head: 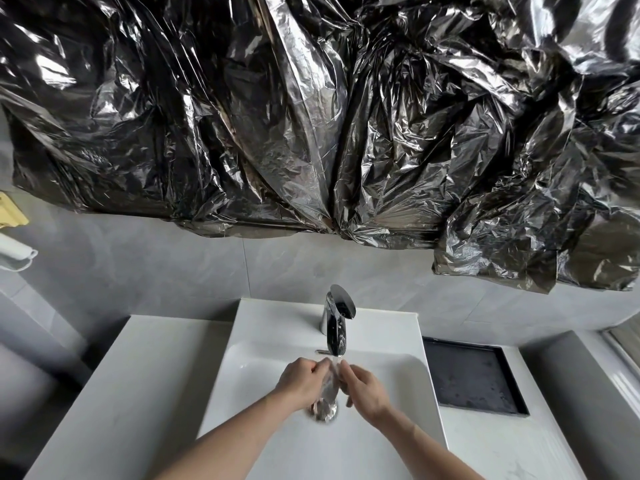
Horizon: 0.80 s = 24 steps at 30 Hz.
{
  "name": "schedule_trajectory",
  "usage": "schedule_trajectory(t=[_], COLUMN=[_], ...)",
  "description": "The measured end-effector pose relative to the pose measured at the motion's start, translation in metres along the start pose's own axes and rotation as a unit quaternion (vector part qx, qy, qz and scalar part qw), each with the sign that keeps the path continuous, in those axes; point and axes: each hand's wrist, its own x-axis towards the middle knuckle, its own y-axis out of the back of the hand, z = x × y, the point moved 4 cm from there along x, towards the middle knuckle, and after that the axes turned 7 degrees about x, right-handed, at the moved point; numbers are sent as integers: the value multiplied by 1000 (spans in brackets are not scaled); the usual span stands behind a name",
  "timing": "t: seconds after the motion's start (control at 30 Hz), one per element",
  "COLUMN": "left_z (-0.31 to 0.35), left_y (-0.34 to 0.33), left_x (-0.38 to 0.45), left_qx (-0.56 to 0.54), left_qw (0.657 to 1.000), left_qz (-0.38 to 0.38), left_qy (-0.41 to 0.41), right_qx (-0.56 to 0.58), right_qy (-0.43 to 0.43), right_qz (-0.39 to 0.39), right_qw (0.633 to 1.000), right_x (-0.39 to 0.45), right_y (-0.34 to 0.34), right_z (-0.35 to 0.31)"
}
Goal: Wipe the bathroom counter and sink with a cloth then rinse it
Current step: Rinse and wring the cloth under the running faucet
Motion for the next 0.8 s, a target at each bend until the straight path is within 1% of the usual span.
schedule_trajectory(t=[0.07,0.13,0.2,0.3,0.4,0.5,0.57,0.63,0.73,0.8], left_z=[-1,-2,-3,-9,-13,-16,-18,-18,-16,-19], left_y=[-3,-3,0,6,10,8,5,3,3,-1], left_x=[2,2,3,5,2,-1,0,-1,-3,1], left_qx=[-34,-87,-119,-67,2,89,120,122,100,73], left_qw=[999,996,993,997,999,995,992,992,995,997], left_qz=[-16,-17,-9,14,20,30,29,19,22,5], left_qy=[-3,10,6,-21,-42,-33,-20,-8,20,9], right_qx=[4,22,19,4,38,39,43,65,140,156], right_qy=[-19,-18,-3,11,15,24,24,13,-16,-23], right_qz=[-17,-12,1,53,90,88,78,84,105,106], right_qw=[1000,1000,1000,999,995,995,996,994,984,982], right_x=[-3,-5,-4,-2,0,2,2,1,-5,-6], right_y=[-2,-3,-2,6,11,11,9,8,9,8], right_z=[1,2,4,4,1,-5,-9,-11,-16,-16])
